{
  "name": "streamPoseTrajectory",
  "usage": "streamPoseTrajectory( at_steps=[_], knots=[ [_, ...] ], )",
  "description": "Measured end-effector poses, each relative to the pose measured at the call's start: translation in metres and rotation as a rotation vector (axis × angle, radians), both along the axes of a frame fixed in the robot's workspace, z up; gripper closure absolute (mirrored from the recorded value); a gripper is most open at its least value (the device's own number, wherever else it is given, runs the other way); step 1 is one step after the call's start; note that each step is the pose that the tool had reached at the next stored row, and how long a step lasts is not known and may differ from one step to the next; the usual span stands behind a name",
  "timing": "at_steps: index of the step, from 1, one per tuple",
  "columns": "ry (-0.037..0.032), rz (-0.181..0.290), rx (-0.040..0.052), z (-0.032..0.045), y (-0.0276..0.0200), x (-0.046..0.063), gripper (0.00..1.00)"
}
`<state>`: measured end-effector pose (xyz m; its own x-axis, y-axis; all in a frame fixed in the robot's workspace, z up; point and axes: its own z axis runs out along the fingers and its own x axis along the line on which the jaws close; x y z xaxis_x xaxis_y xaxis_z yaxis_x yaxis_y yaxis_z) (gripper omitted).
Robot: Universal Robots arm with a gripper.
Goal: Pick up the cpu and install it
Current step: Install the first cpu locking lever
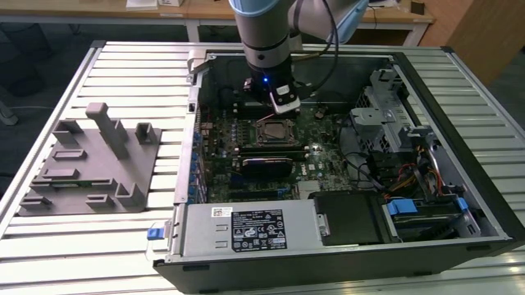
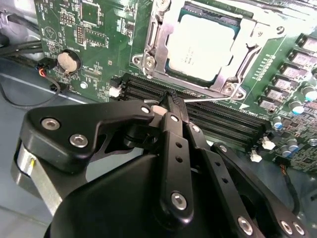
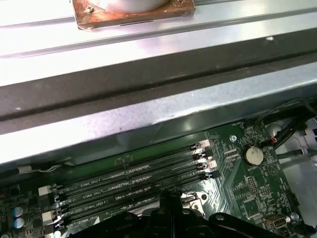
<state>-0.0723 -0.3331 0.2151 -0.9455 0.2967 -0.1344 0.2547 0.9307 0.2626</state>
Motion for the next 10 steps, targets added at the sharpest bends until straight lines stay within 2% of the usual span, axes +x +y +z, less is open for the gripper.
streamPoseTrajectory(
  at_steps=[10],
  knots=[
    [-0.0258,-0.004,-0.0002,-0.0093,0.0004,-0.0001,0.89]
  ],
)
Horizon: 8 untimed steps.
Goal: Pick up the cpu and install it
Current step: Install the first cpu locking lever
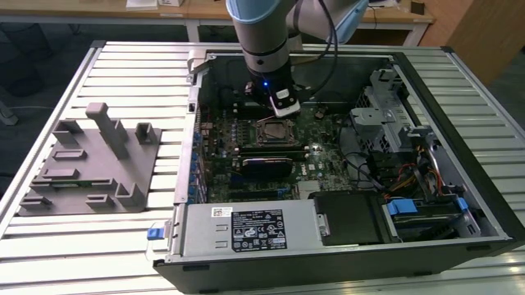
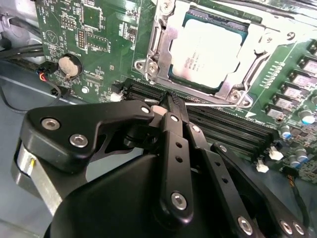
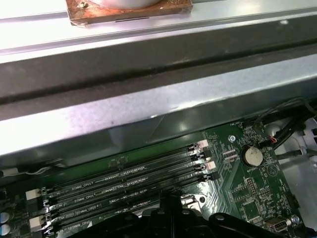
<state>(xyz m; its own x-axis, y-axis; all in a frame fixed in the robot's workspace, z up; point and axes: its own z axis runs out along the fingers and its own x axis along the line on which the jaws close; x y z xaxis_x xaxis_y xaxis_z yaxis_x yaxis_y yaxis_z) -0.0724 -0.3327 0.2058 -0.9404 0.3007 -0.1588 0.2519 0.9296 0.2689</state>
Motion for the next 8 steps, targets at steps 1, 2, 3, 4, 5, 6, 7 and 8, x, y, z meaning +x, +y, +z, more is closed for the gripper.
streamPoseTrajectory(
  at_steps=[1,2,3,4,5,6,7,8],
  knots=[
    [-0.0029,-0.001,0.0,-0.0008,0.0004,0.0,0.89],
    [-0.0056,-0.002,0.0,-0.0016,0.0009,-0.0001,0.89],
    [-0.0076,-0.003,0.0,-0.0022,0.0016,-0.0002,0.89],
    [-0.0086,-0.003,-0.0001,-0.0026,0.0021,-0.0003,0.89],
    [-0.0093,-0.004,0.0,-0.0029,0.0026,-0.0004,0.89],
    [-0.0098,-0.004,0.0001,-0.0032,0.003,-0.0006,0.89],
    [-0.0105,-0.005,0.0,-0.0036,0.0034,-0.0007,0.89],
    [-0.0108,-0.008,-0.0004,-0.0039,0.0038,-0.0008,0.89]
  ],
)
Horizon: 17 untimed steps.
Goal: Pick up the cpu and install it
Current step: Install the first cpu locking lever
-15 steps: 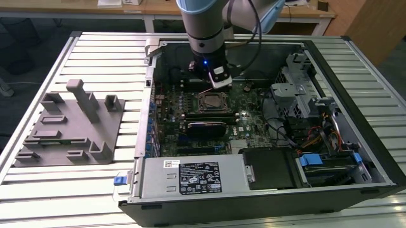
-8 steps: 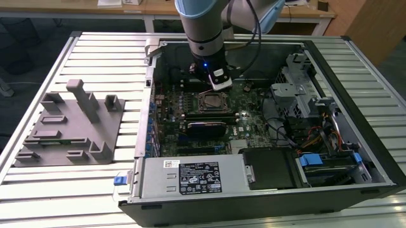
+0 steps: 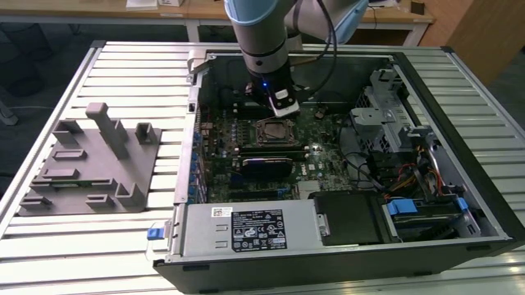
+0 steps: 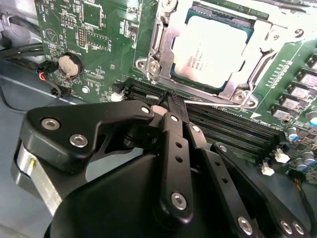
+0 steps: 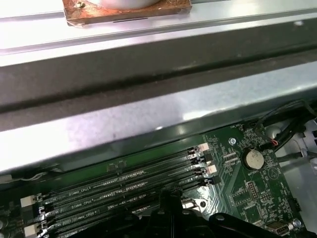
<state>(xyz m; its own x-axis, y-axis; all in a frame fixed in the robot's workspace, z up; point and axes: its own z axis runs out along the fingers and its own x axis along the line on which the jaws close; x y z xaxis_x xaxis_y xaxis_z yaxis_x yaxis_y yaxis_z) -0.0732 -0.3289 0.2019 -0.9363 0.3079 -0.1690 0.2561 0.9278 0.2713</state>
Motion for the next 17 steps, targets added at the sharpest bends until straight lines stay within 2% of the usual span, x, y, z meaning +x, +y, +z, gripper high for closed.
streamPoseTrajectory(
  at_steps=[9,14,17],
  knots=[
    [-0.0027,-0.021,0.0,-0.0025,0.005,-0.0039,0.89],
    [-0.0147,-0.022,-0.0021,-0.005,0.0051,-0.0046,0.89],
    [-0.0176,-0.022,-0.0032,-0.0055,0.0051,-0.0046,0.89]
  ],
)
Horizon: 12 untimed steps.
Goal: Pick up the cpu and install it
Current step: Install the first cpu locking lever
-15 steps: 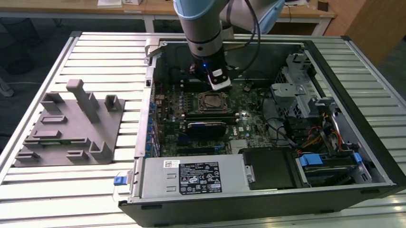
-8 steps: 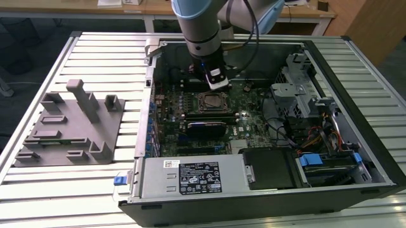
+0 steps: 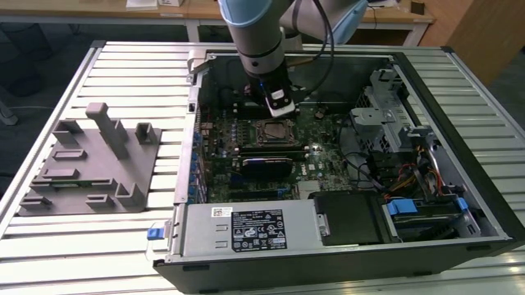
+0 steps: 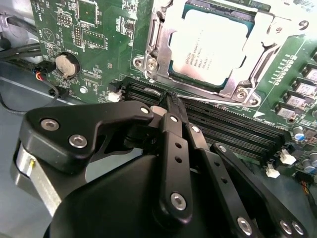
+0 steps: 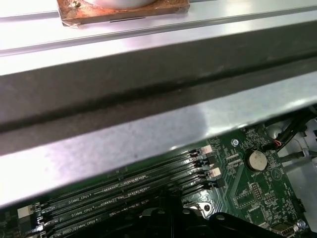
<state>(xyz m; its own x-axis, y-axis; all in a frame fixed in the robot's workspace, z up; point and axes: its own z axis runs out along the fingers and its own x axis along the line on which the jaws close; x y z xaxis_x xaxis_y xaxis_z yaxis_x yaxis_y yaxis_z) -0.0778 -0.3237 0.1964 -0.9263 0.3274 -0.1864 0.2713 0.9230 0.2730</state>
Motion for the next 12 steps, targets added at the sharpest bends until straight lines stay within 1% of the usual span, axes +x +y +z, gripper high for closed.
streamPoseTrajectory(
  at_steps=[12],
  knots=[
    [-0.0097,0.0,-0.0052,-0.0049,-0.0001,-0.0001,0.89]
  ],
)
